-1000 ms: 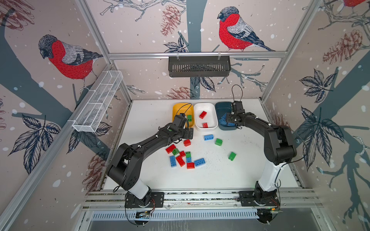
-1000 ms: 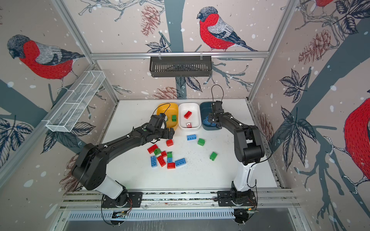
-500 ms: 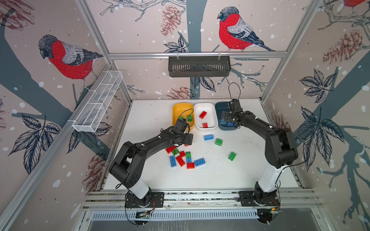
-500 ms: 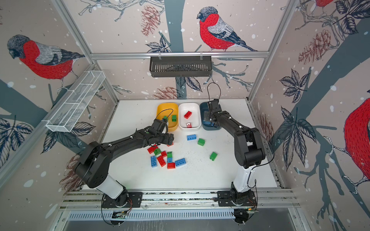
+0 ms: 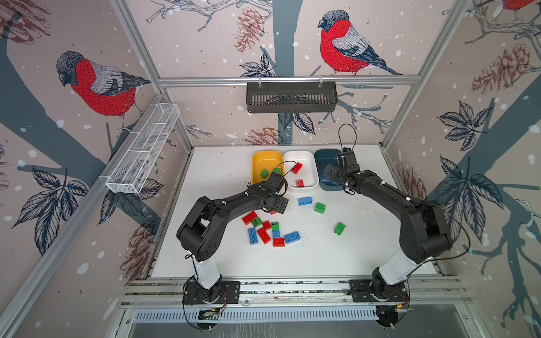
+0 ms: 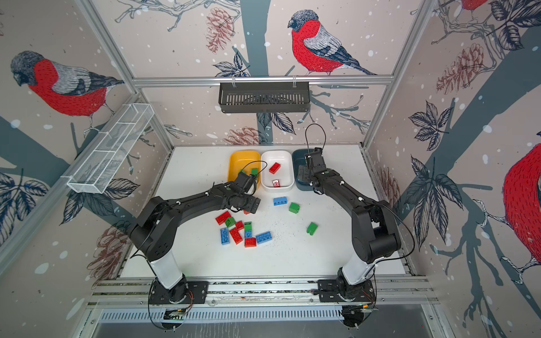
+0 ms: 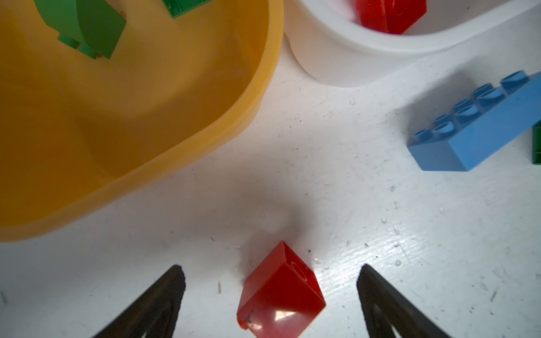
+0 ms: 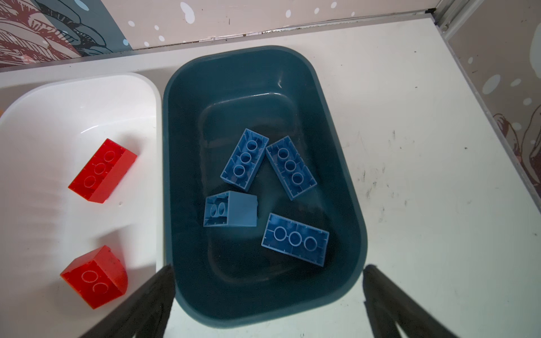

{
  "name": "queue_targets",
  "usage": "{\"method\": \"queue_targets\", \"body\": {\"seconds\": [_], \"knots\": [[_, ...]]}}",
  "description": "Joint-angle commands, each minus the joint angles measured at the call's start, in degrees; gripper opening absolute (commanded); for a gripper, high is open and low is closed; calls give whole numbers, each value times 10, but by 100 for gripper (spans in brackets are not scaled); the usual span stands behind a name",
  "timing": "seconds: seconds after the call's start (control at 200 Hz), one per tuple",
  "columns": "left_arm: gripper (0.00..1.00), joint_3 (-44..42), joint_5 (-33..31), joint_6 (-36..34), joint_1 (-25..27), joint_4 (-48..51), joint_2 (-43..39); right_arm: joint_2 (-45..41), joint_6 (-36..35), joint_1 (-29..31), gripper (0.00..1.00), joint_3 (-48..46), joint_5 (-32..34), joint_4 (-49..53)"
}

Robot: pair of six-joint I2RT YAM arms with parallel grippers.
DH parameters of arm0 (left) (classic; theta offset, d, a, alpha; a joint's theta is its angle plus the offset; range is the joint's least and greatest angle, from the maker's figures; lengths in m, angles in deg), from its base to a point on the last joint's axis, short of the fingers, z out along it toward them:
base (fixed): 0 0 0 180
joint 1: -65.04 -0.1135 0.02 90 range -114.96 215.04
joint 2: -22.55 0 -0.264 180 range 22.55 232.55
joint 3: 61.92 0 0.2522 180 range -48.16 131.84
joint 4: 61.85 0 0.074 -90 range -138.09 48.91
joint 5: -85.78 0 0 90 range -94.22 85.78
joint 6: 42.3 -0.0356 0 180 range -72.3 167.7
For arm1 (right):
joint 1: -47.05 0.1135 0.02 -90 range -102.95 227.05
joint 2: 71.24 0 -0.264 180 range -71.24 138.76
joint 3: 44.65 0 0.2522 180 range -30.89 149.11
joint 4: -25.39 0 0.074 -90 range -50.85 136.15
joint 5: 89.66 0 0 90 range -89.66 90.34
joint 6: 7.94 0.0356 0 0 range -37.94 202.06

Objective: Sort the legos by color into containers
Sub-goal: 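Lower the left gripper onto a red brick near the pile and close, then carry the red brick to the white tub while the right gripper hovers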

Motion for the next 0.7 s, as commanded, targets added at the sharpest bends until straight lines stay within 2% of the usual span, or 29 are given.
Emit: {"method": "queue_targets", "body": {"seconds": [0.0, 0.195, 0.56, 0.69], "knots": [[91, 18, 17, -40, -1, 26, 15, -29, 16, 0, 99, -23, 9, -39], [80, 39, 1, -56, 0, 53, 52, -85, 31, -1, 99, -76, 5, -82], [61, 36, 73, -70, 5, 55, 59, -98, 30, -8, 99, -103, 24, -87], [59, 37, 74, -73, 9, 62, 59, -98, 30, -8, 100, -104, 25, -87]]}}
